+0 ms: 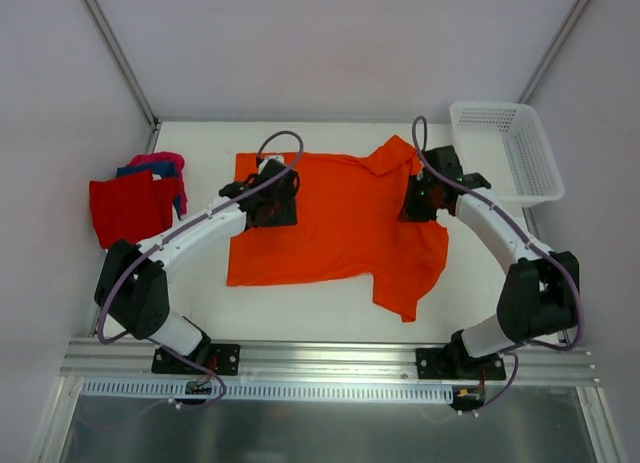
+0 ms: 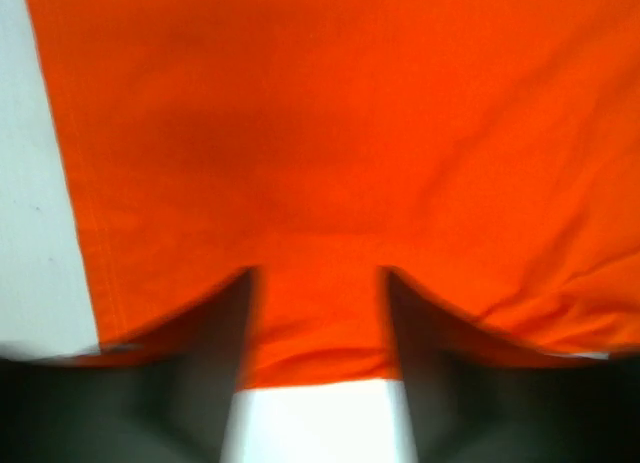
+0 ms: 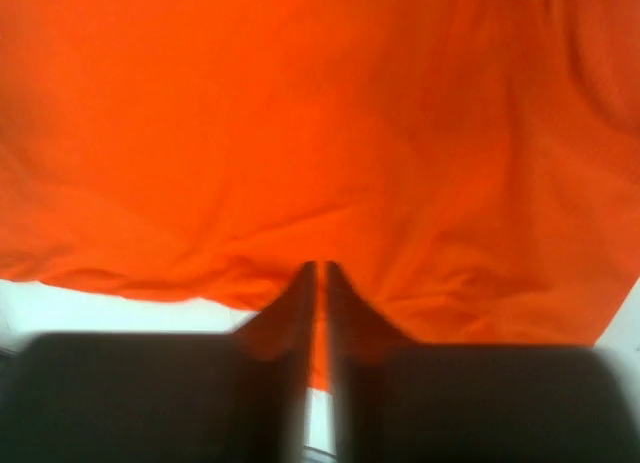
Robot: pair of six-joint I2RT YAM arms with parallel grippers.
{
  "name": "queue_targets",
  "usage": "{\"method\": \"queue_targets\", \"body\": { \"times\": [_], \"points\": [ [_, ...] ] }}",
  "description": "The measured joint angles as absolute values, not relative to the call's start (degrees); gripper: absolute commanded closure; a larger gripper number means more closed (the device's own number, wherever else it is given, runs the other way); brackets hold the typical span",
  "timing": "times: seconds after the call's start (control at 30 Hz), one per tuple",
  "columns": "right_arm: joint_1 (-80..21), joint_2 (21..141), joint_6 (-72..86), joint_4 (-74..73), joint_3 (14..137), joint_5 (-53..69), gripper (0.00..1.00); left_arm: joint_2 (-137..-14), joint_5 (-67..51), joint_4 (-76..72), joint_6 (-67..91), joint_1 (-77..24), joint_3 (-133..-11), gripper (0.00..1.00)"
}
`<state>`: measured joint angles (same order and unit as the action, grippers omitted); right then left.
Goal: Fold and stack the t-shirts
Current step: Flatten the tshirt out
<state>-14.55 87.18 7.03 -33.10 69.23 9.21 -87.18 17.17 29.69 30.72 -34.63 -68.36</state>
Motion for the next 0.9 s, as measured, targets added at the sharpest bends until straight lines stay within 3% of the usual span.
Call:
{"method": "queue_targets", "body": {
  "times": [0.03, 0.07, 0.57, 0.9],
  "points": [
    [-15.81, 85.62, 7.60, -33.15, 66.54, 8.82, 0.99, -86.59, 16.91, 29.89, 31.46, -35.31, -66.72, 0.91],
    [-16.75, 84.09, 8.25, -33.12, 64.27, 8.27, 1.00, -86.06, 16.93, 29.95, 31.99, -35.97, -65.30, 1.00],
    [-28.18, 76.18, 15.11, -30.41, 46.50, -0.97, 0.99, -85.10, 16.69, 28.80, 37.10, -37.08, -54.00, 1.00],
    [-37.60, 76.18, 21.06, -30.06, 40.88, -7.81, 0.99, -85.06, 15.42, 27.62, 41.19, -38.41, -44.97, 1.00]
  ]
}}
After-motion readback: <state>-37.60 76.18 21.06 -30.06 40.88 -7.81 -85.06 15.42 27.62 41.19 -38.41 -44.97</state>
